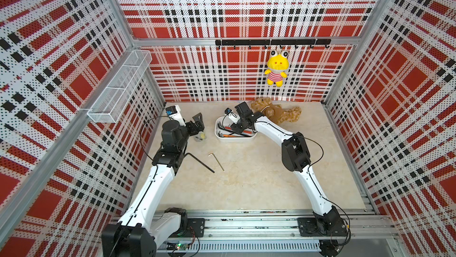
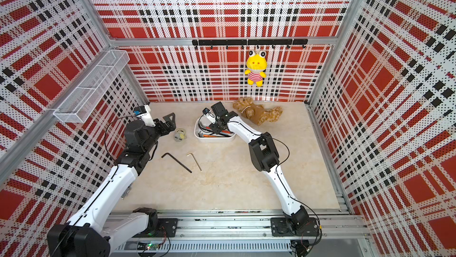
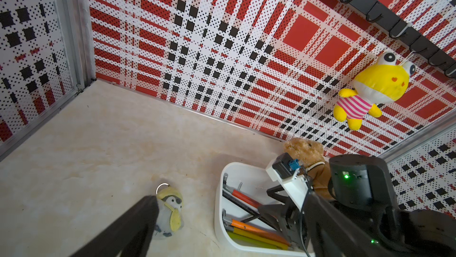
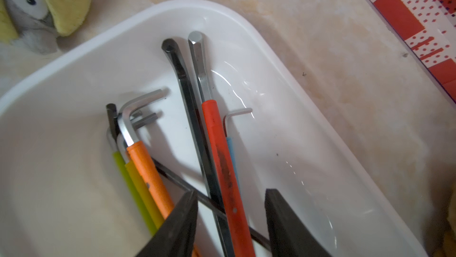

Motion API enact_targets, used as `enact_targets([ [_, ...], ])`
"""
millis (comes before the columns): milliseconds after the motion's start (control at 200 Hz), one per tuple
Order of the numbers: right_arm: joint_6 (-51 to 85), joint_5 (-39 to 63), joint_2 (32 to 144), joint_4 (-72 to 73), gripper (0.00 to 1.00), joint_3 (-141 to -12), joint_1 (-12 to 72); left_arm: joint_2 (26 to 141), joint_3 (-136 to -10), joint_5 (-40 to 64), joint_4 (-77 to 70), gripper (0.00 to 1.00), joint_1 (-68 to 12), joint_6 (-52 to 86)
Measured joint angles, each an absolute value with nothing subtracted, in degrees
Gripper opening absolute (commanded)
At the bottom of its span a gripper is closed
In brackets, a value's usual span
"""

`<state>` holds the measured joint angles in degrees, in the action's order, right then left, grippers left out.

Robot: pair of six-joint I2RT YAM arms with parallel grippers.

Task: Put the hex key on the desktop into the storage box
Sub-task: Place the Allen key in the storage box, then pick up the Allen key from the center of the board.

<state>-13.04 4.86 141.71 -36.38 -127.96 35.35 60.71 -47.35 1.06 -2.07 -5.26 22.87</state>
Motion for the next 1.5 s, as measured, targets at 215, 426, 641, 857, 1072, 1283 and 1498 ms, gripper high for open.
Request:
enact_targets([
  [215,-5.82,8.71,129.82,-34.09,0.61,-118.19,36.16,60.75,-47.35,1.08,-2.11,0.99,-5.23,22.92],
  [426,0.43,6.24,123.02,-32.58,0.61,-111.31,41.91,61.14,-47.31,1.19,-2.31,0.99,-5.21,23.24],
  [641,7.9,-0.1,126.23,-38.11,0.6,-111.9,50.43,61.39,-47.31,1.34,-2.59,0.99,-5.21,23.7],
  [857,14.52,-1.83,129.99,-43.11,0.59,-112.53,52.12,61.39,-47.31,1.56,-2.72,0.99,-5.21,23.88],
  [1072,17.52,-3.11,134.54,-46.59,0.57,-118.04,53.34,61.39,-47.31,1.63,-3.09,0.99,-5.21,23.99],
  [1283,19.16,-3.2,136.16,-47.05,0.56,-119.39,55.46,61.39,-47.29,1.65,-3.25,0.99,-5.21,23.97],
  [1498,20.05,-3.09,137.14,-47.11,0.53,-119.42,56.62,61.39,-47.29,1.69,-3.38,0.99,-5.21,23.97],
])
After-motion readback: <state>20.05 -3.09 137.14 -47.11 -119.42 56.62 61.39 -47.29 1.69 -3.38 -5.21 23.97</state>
